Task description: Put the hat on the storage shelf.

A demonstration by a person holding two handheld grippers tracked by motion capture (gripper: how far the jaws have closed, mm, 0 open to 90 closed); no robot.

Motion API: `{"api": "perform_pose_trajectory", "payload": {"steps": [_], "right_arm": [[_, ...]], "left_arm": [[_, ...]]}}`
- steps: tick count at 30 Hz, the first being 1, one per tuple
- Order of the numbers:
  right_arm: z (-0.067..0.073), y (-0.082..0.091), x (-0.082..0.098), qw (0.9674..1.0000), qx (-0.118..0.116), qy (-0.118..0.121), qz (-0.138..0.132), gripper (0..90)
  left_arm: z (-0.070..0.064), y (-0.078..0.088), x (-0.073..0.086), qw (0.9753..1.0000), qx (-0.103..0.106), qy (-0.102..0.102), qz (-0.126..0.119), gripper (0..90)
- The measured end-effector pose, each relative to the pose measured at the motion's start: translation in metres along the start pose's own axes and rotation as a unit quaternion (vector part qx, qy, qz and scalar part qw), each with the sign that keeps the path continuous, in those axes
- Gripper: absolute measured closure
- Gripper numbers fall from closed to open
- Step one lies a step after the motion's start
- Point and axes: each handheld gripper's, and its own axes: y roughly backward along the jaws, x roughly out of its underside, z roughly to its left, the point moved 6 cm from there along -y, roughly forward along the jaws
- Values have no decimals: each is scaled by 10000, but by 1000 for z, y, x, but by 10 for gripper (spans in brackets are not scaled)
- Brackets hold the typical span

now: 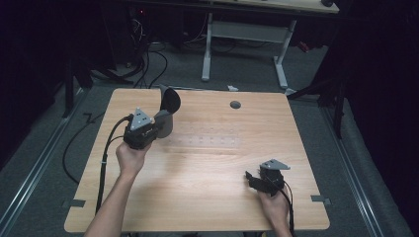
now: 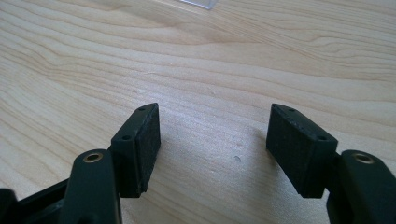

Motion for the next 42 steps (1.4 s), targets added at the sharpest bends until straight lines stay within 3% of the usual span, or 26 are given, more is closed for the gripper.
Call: {"api": "perform_pose_trajectory", "payload": {"steps": [12,29,42], "right_arm": [[0,0,0,10000,3,-2,0,355],[0,0,0,10000,4,-2,0,354],[0,0,0,10000,3,-2,1,353]], "left_arm": [[3,1,0,9999,-48,33,-92,871],[0,-1,7,10000,-66,-59,-3,871],[6,-2,15,9998,-76,165,-17,870]]}}
